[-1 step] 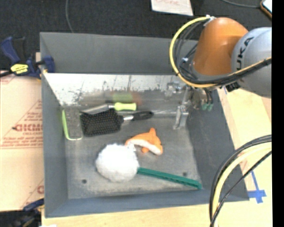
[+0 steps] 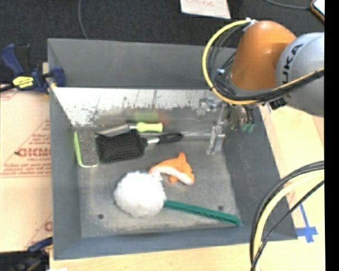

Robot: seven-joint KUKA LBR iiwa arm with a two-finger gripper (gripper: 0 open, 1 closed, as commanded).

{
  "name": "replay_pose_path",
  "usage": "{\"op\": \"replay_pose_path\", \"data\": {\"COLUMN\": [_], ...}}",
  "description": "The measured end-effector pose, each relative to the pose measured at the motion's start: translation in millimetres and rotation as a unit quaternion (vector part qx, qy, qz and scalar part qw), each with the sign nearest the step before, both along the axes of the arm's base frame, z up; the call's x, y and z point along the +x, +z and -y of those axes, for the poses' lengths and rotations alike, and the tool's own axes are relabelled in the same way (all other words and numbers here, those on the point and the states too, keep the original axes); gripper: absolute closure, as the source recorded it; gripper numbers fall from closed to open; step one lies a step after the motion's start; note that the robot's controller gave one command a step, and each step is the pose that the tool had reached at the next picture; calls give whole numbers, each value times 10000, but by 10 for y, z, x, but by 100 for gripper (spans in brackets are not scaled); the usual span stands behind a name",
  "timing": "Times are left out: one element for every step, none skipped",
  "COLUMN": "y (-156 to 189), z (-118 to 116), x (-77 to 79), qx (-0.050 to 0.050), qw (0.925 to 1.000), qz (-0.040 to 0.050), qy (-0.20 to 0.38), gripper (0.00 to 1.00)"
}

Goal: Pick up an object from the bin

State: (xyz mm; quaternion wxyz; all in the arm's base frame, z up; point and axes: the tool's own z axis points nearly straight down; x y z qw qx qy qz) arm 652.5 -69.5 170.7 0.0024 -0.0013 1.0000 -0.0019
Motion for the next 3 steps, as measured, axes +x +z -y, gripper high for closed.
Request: {"op": "replay_pose_path", "data": {"y": [-563, -952, -966], "z": [-442, -530, -778], "x": [-360, -324, -471], "qx": [9, 4, -7], "qw": [9998, 9978, 9999], "qz": [7, 61, 78], "qy": [-208, -657, 142], "gripper": [0, 0, 100]}}
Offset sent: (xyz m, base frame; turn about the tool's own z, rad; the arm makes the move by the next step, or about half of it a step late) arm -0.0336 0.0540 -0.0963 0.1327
